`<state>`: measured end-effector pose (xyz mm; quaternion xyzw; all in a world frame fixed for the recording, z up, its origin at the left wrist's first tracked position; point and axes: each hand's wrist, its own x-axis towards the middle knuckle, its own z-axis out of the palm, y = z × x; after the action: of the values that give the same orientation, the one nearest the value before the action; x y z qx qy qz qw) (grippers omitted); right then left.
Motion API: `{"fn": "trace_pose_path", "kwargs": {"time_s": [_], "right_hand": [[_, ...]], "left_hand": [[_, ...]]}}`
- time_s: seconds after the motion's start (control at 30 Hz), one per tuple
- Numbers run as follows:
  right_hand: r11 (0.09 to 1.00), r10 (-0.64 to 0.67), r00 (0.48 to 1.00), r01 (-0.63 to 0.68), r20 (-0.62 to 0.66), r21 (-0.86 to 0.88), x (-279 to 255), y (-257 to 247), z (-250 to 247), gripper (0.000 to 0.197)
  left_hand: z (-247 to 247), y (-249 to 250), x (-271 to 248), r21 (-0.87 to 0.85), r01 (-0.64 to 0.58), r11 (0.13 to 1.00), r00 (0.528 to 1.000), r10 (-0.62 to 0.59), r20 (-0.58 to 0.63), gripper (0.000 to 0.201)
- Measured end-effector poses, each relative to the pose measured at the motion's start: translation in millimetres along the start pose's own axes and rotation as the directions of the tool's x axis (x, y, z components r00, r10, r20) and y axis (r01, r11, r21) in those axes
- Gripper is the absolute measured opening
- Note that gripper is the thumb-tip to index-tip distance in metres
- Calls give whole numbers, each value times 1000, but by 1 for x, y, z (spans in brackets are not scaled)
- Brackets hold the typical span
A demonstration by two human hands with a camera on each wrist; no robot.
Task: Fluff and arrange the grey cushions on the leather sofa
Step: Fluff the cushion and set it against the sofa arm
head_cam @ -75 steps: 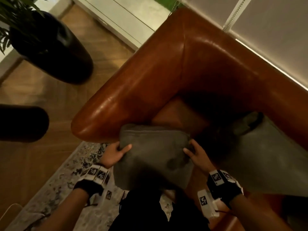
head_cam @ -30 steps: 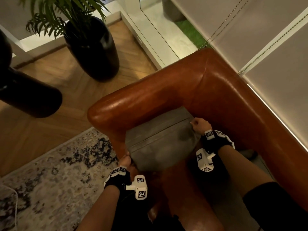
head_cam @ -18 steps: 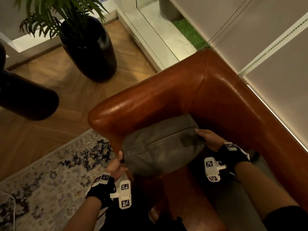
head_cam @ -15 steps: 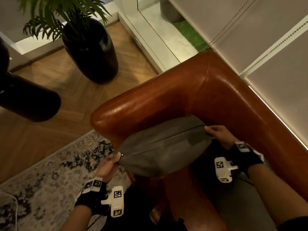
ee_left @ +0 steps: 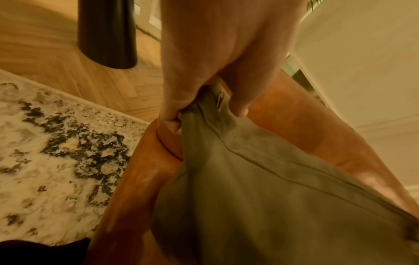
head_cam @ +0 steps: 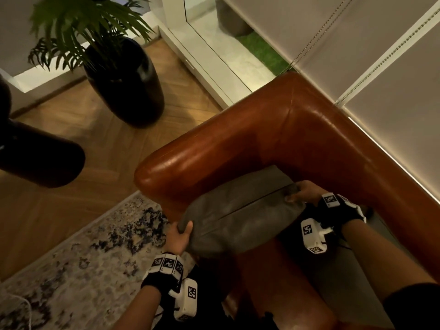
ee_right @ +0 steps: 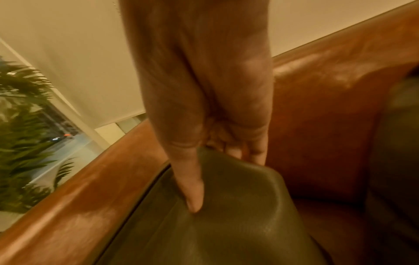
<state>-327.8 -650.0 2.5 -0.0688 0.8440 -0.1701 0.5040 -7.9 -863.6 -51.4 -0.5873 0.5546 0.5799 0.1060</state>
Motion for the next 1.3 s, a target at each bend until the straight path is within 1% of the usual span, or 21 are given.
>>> {"fn": "trace_pose_path", "kwargs": {"time_s": [0.1,0.2,0.3,0.4,0.47,0.5,0.53,0.57,0.63,0.7,0.73,0.77,0.83,0.87,0.93,1.0,1.03,1.07,1.17,1.23,1.3], "right_hand": [[995,-50,992,40,-118,-93,-5,-8,8,32],[942,-112,920,-21,-376,-334,-17,-23,27,23],[832,-347,767,-14,-540,-554,-33,-35,58,23],[714,-589,585,53,-558,-698,-57,-51,91,34],[636,-738,442,200,-510,-745,-92,-78,120,32],[586,-794,385,282,-470,-760,-112,-91,138,27],[553,-823,375,353,-427,-755,-130,-104,157,25],[529,-836,400,408,-375,-744,-142,-111,175,22],[511,-834,500,536,-234,-672,-152,-116,201,18],[501,-823,567,746,25,-439,-140,-114,205,30],[492,-825,547,819,142,-294,-131,-110,201,34],[464,-850,499,861,169,-209,-124,-103,193,32],[446,-891,450,845,-56,-295,-99,-82,174,28],[515,-857,464,771,-223,-374,-84,-70,160,27],[794,-608,601,464,-520,-393,-58,-49,123,32],[932,-331,797,190,-505,-310,-36,-37,94,36],[945,-280,850,161,-447,-286,-28,-33,83,37],[938,-302,869,197,-393,-285,-23,-30,79,37],[896,-413,855,319,-315,-308,-19,-23,77,29],[882,-448,833,352,-325,-313,-19,-16,78,25],[910,-411,804,386,-429,-149,-24,-13,72,22]], "left_hand": [[-4,-4,4,88,-32,996,999,32,5,43],[-11,1,5,165,-79,983,997,81,0,42],[-20,-2,12,247,-15,969,997,34,-74,47],[-24,7,8,451,23,892,967,95,-238,51],[-22,33,-11,380,-221,898,949,287,-128,49],[-19,47,-25,203,-354,913,928,370,-50,43],[-16,62,-43,5,-406,914,914,406,10,37],[-15,71,-55,-108,-419,901,906,424,22,36],[-19,72,-63,-157,-403,902,912,410,14,43],[-29,60,-52,-184,-298,937,950,310,38,56],[-34,51,-41,-125,-264,956,960,273,61,62],[-36,42,-34,20,-235,972,969,233,79,62],[-35,17,-26,232,-212,949,977,208,42,49],[-34,5,-27,249,-220,943,973,232,-19,47],[-33,-11,-35,144,-226,963,957,247,-151,44],[-34,-21,-45,5,-229,973,930,220,-293,35],[-32,-20,-44,46,-260,964,906,260,-334,30],[-30,-23,-43,108,-302,947,876,321,-361,26],[-20,-18,-46,260,-369,892,810,446,-380,11],[-16,-18,-49,306,-320,897,834,419,-358,10],[-14,-21,-55,356,-269,895,862,389,-325,26]]}}
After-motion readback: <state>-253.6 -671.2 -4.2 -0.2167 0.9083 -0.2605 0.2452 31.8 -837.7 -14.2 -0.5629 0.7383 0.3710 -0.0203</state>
